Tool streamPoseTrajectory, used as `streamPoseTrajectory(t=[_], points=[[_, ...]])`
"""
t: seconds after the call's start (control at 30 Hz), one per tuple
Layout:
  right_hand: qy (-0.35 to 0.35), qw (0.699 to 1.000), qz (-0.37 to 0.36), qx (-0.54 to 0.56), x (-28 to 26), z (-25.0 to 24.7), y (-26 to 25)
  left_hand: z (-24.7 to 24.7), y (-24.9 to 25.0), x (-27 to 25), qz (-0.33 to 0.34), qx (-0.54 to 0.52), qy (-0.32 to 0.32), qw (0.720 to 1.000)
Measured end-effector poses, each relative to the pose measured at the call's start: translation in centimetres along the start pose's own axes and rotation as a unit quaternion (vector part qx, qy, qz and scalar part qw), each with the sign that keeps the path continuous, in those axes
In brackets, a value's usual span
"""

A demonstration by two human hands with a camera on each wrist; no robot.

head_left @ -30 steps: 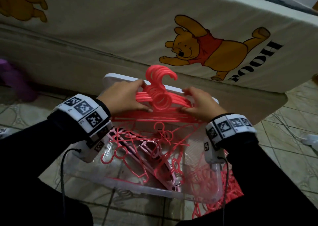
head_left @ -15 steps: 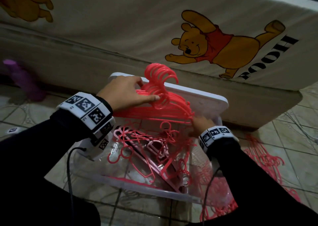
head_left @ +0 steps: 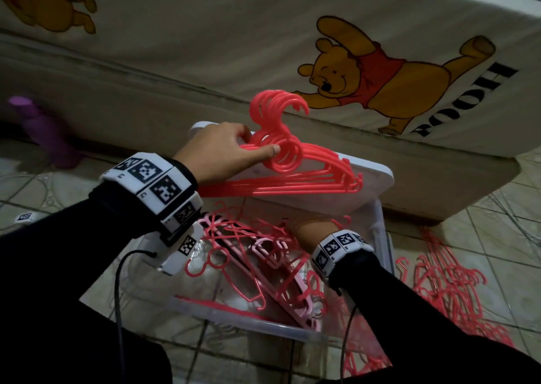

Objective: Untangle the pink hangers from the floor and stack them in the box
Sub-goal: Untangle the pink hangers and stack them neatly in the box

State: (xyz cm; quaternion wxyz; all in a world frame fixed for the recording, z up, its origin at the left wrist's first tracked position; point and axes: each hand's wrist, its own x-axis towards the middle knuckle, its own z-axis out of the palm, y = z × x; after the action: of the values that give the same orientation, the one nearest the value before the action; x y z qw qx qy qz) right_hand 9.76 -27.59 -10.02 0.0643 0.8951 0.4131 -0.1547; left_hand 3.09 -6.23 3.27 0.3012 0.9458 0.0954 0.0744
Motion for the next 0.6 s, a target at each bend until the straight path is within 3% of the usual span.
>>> streamPoseTrajectory(t=[0.1, 0.23, 0.43, 0.53, 0.6], points=[[0.001, 0.998, 0.004, -0.066, 0.1, -1.5, -1.7, -0.2, 0.5, -0.1, -0.011, -0.011, -0.011, 1.000], [0.069, 0.995, 0.006, -0.072, -0.8, -4.9, -2.3, -0.6, 0.9, -0.1, -0.012, -0.029, -0.002, 1.000], [0.052, 0.992, 0.067, 0.091, -5.0, -9.3, -1.0, -1.0, 0.3, 0.0, -0.010, -0.064, 0.052, 0.997], [0.037, 0.968, 0.087, 0.235, -5.8, -9.8, -1.0, -1.2, 0.2, 0.0, -0.004, -0.077, 0.071, 0.995], [0.026, 0.935, 0.122, 0.333, -5.9, -9.3, -1.7, -1.4, 0.4, 0.0, -0.001, -0.079, 0.077, 0.994]])
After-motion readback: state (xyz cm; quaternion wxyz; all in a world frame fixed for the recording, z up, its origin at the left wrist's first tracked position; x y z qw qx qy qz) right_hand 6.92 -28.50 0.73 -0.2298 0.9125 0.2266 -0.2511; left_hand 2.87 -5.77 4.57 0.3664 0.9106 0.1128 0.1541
